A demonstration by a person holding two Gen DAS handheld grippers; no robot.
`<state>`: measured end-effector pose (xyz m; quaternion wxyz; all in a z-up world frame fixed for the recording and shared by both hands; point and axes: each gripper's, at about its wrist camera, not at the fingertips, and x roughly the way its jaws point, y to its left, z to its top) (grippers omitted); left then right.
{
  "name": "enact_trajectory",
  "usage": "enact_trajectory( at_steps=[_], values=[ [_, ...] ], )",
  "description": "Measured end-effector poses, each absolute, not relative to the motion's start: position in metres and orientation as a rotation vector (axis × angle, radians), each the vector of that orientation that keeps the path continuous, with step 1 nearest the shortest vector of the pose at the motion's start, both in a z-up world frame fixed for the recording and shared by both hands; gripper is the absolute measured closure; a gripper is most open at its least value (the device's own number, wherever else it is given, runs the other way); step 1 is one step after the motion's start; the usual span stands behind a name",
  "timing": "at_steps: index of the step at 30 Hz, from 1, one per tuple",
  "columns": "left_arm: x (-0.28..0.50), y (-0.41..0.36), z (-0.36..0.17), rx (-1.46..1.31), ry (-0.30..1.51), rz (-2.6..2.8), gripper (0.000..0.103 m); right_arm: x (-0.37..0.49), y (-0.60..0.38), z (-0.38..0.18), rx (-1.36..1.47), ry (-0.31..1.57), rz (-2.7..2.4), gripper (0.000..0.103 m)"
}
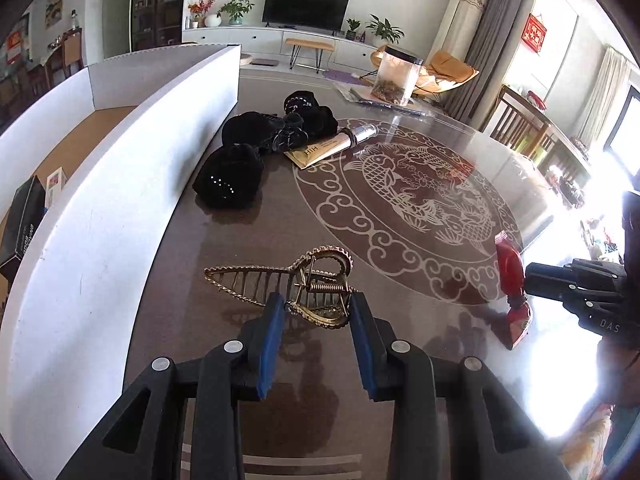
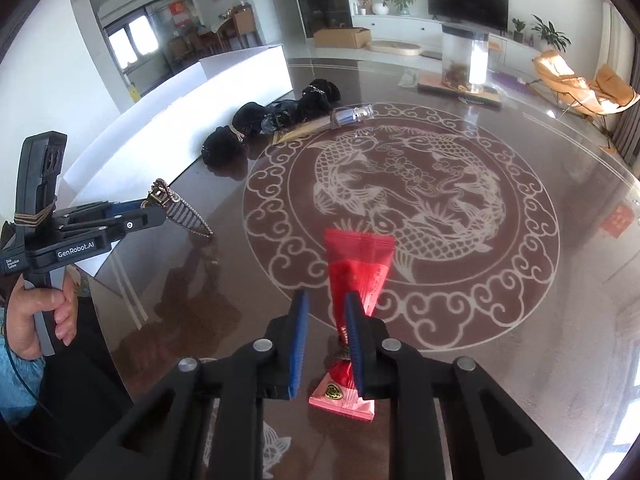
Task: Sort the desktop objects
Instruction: 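Grasp the pearl hair clip with the left gripper while the right lifts the red packet, then carry the red packet and pearl clip over the white bin and open both grippers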
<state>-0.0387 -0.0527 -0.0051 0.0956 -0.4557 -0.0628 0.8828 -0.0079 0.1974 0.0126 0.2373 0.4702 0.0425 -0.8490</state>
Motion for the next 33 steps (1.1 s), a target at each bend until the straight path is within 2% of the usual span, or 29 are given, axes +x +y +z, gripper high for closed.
enact_trajectory(
  at_steps=[6, 8, 9, 10, 11, 12, 17, 22, 24, 25, 26, 27, 33],
  values=[
    [-0.034, -0.055, -0.020, -1.458, -0.183, 2.614, 0.067, -0.003, 0.194, -0.001, 1.319, 0.127, -2.335, 0.083],
    [-0.029, -0.054, -0.016, -1.448, -0.156, 2.632, 0.063, -0.005, 0.201, -0.003, 1.329, 0.130, -2.368, 0.077],
    [-0.026, -0.054, -0.014, -1.445, -0.140, 2.639, 0.056, -0.008, 0.205, -0.006, 1.353, 0.120, -2.366, 0.063],
    [-0.024, -0.055, -0.013, -1.442, -0.130, 2.644, 0.051, -0.010, 0.208, -0.009, 1.377, 0.108, -2.360, 0.043],
    [-0.023, -0.056, -0.012, -1.443, -0.129, 2.649, 0.045, -0.012, 0.211, -0.012, 1.396, 0.102, -2.358, 0.034],
    [-0.022, -0.058, -0.011, -1.442, -0.133, 2.651, 0.045, -0.013, 0.213, -0.014, 1.402, 0.106, -2.369, 0.030],
    [-0.029, -0.058, -0.015, -1.477, -0.179, 2.615, 0.045, -0.019, 0.217, -0.023, 1.433, 0.123, -2.415, 0.030],
    [-0.043, -0.043, -0.035, -1.579, -0.027, 2.631, 0.045, -0.027, 0.217, -0.029, 1.470, 0.151, -2.433, 0.026],
    [-0.045, -0.039, -0.033, -1.542, 0.017, 2.662, 0.045, -0.031, 0.218, -0.035, 1.473, 0.137, -2.423, 0.027],
    [-0.045, -0.038, -0.032, -1.510, 0.015, 2.667, 0.047, -0.031, 0.215, -0.035, 1.451, 0.158, -2.421, 0.035],
    [-0.044, -0.037, -0.030, -1.483, 0.020, 2.677, 0.069, -0.030, 0.210, -0.034, 1.434, 0.217, -2.423, 0.046],
    [-0.044, -0.036, -0.030, -1.481, 0.025, 2.671, 0.072, -0.029, 0.205, -0.033, 1.421, 0.287, -2.426, 0.081],
    [-0.023, -0.045, 0.004, -1.298, -0.065, 2.713, 0.072, -0.017, 0.211, -0.007, 1.372, 0.152, -2.383, 0.084]
  ],
)
